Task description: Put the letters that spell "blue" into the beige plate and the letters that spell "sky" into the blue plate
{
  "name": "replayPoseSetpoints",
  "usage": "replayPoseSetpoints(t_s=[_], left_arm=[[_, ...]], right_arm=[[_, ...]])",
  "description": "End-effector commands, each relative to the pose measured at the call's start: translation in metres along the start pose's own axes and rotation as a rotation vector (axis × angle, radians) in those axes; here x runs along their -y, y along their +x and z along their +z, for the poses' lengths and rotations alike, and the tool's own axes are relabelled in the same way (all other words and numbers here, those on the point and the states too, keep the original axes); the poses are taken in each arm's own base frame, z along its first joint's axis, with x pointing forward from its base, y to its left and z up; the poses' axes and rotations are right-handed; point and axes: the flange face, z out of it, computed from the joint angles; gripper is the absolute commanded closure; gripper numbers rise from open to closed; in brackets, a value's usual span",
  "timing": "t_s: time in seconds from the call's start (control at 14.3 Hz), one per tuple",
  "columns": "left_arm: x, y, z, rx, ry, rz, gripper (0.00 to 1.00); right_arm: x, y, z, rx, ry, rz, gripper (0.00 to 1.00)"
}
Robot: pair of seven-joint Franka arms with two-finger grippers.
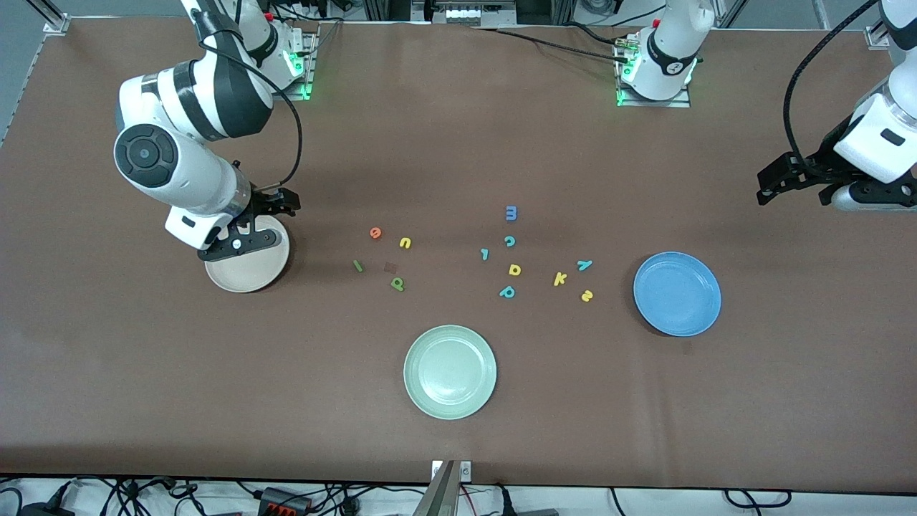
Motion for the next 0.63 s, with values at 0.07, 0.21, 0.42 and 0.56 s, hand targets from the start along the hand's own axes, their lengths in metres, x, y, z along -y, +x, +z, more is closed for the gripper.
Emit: replayPoseSetpoints(t_s=[0.07, 0.21, 0.42, 0.56], left_arm=[[0.001, 0.005, -0.004, -0.002, -0.015, 0.011, 0.0], [0.001, 0.005, -0.004, -0.002, -0.015, 0.011, 0.0], [0.001, 0.006, -0.005, -0.004, -0.015, 0.011, 0.0], [0.001, 0.006, -0.005, -0.004, -0.015, 0.011, 0.0]], right_arm=[[0.003, -0.004, 0.003, -0.011, 0.012, 0.011, 0.0], [0.004, -0.005, 0.01, -0.001, 0.012, 0.01, 0.0], [0.006, -0.006, 0.016, 0.006, 0.06, 0.027, 0.0], [0.008, -0.006, 0.016, 0.007, 0.061, 0.026, 0.0]])
